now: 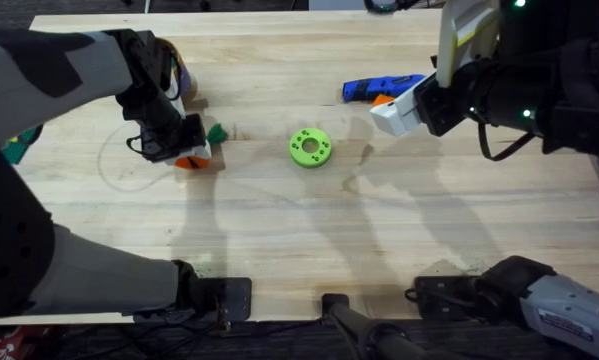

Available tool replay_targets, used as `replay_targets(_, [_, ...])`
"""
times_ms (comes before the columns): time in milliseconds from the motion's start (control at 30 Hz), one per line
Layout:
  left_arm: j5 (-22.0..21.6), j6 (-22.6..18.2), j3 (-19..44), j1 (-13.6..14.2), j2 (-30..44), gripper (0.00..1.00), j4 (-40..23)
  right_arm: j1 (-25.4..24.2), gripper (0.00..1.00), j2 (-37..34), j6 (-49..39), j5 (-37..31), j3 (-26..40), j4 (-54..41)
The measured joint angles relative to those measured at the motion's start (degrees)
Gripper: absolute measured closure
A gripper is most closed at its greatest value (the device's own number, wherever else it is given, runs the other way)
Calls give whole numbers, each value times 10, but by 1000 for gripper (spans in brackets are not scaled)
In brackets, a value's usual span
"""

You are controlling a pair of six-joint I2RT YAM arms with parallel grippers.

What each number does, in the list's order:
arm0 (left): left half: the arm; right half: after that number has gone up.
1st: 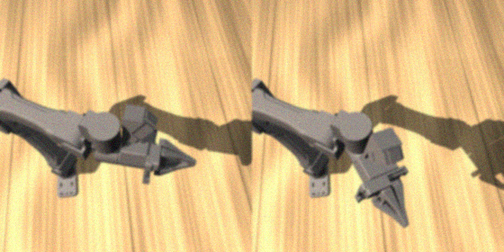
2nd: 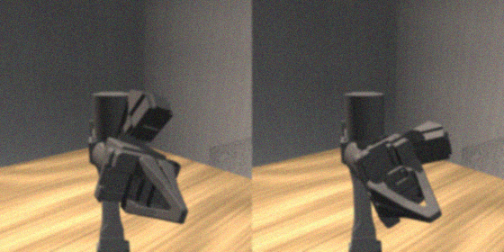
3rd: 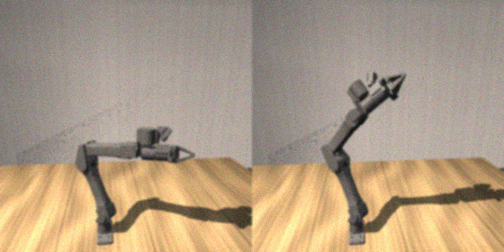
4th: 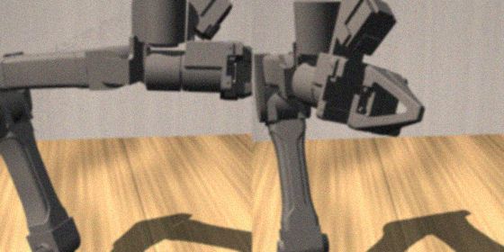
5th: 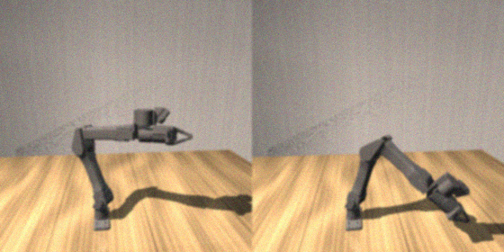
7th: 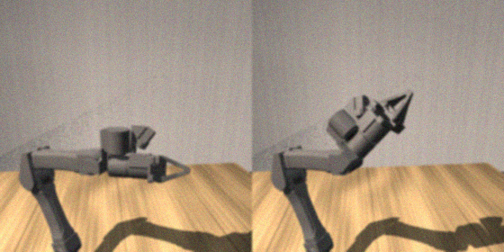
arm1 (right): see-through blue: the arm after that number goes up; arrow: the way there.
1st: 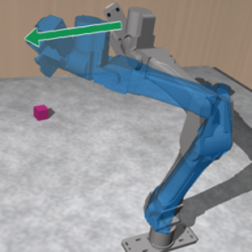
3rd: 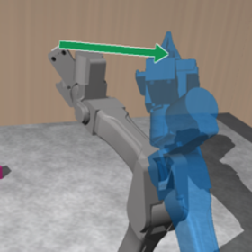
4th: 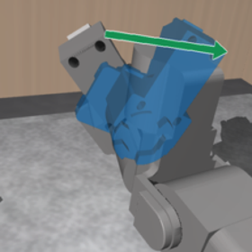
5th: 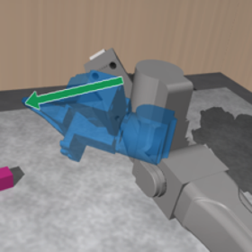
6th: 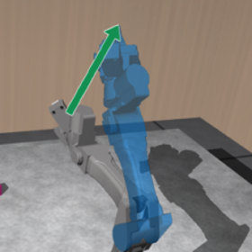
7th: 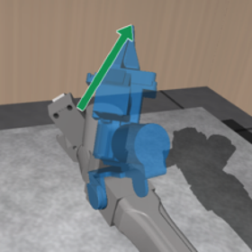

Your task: Pick up the gripper from the table and insert it into the empty holder that is missing its gripper. Then pick up a screw, insert it into the mounting hole, and use the screwdriver to tighten it. Finally, clean up the table by picking up the vegetable and placing it into the bucket.

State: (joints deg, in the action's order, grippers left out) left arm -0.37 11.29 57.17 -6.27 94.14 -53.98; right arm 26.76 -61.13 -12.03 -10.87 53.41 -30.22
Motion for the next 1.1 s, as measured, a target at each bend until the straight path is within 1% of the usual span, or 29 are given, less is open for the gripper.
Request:
replay_targets(200, [5, -1, 0, 0, 0, 971, -13, 0, 26, 0, 0, 0, 0, -8])
replay_targets(367, [23, -1, 0, 0, 0, 971, -47, 0, 26, 0, 0, 0, 0, -11])
replay_targets(500, [29, -1, 0, 0, 1, 971, -68, 0, 26, 0, 0, 0, 0, -11])
replay_targets(700, [39, -18, 0, 1, 1, 971, -87, 0, 26, 0, 0, 0, 0, -11])
replay_targets(800, [40, -26, 0, 7, 1, 971, -91, 0, 26, 0, 0, 0, 0, -11])
replay_targets(967, [40, -32, 0, 25, 1, 971, -90, 0, 26, 0, 0, 0, 0, -11])
replay_targets(1100, [41, -35, 0, 33, 1, 990, -85, 0, 26, 0, 0, 0, 0, -11])
